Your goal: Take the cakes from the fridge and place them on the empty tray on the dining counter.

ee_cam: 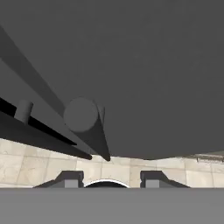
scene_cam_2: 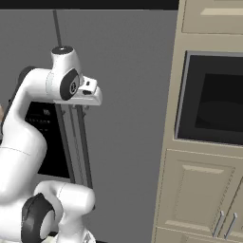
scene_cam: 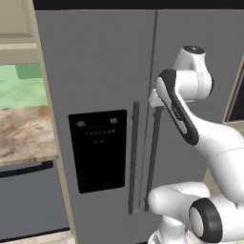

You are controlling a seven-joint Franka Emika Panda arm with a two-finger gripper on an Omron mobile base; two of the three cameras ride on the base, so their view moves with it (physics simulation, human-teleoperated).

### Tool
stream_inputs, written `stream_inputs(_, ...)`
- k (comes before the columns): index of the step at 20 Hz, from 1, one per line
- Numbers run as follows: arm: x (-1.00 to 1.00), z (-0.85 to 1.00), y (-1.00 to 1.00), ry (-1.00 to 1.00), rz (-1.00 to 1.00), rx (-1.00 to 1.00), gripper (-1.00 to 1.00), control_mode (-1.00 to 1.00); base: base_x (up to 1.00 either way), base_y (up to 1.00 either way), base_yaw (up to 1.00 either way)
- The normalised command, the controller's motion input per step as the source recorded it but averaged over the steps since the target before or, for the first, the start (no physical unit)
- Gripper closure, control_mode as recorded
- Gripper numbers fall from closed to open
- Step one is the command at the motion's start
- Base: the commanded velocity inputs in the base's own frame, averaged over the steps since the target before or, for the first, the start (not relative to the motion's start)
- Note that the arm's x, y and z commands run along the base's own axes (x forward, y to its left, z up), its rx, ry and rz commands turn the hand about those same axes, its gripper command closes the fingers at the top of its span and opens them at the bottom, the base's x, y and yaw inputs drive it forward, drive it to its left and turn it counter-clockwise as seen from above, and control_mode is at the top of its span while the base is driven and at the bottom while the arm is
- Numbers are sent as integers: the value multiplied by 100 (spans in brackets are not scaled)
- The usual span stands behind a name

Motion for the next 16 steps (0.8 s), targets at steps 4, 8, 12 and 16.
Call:
stream_inputs(4, -51, 0, 0, -7, 0, 0, -100, -100, 0, 0, 0)
stream_inputs(8, -99, -3, 0, -30, 0, 0, -100, -100, 0, 0, 0)
stream_inputs(12, -99, -1, 0, -39, 0, -1, -100, -100, 0, 0, 0)
stream_inputs(16, -84, -1, 0, -37, 0, -2, -100, -100, 0, 0, 0)
